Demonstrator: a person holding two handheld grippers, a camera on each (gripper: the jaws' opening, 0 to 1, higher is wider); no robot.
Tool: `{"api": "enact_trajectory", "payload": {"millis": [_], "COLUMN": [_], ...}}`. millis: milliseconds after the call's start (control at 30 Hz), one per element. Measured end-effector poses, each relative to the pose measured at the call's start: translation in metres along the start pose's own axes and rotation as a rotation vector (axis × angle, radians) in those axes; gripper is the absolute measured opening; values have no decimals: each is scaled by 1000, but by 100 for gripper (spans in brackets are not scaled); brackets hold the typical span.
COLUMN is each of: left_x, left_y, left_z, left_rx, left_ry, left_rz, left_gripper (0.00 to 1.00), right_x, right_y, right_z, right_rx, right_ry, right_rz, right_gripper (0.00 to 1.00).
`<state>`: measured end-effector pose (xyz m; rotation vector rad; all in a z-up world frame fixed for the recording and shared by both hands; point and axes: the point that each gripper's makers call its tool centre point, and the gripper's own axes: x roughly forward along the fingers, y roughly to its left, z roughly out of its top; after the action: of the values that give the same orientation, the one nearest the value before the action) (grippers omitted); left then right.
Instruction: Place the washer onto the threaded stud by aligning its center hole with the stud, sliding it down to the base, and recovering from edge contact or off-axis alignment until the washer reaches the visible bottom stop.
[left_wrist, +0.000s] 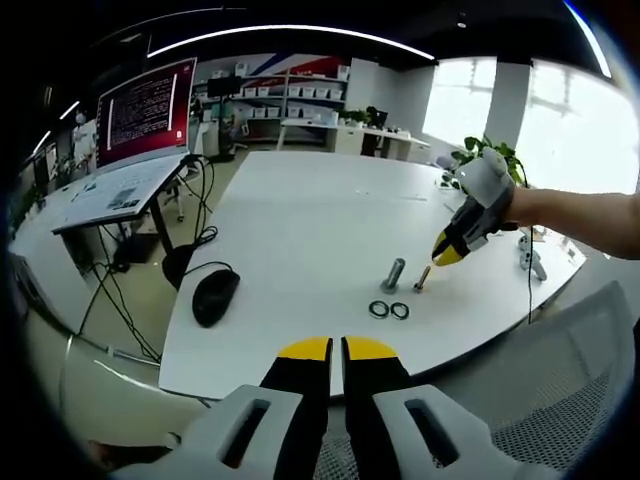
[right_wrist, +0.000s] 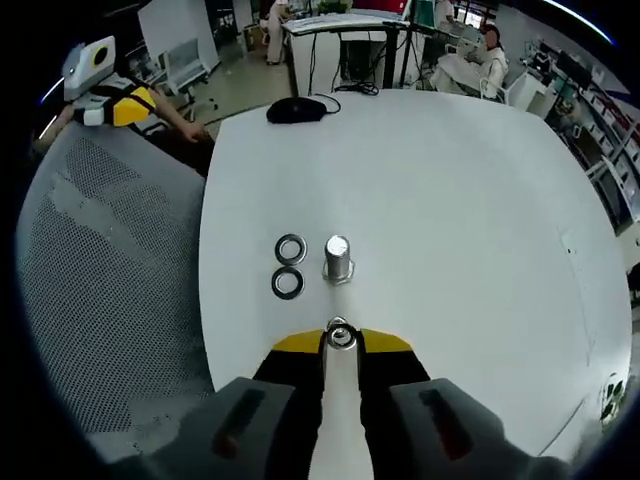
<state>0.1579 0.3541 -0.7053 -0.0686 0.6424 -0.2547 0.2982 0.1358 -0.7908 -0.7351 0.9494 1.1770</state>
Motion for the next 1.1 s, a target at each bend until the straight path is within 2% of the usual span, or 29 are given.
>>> {"api": "enact_trajectory", "payload": {"millis": [733,1100], "left_x": [0,1], "left_y": [-1,0], "left_z": [-1,0], "left_rx": [4,6], "left_ry": [5,4], "left_rz": [-6,-5], "left_gripper": [1,1], "right_x": [23,41], "right_y": [0,0], "right_z": [-3,-12], "right_rx": [-41,-59], "right_ry": [73,108], "right_rz": [17,17], "right_gripper": [13,13]}}
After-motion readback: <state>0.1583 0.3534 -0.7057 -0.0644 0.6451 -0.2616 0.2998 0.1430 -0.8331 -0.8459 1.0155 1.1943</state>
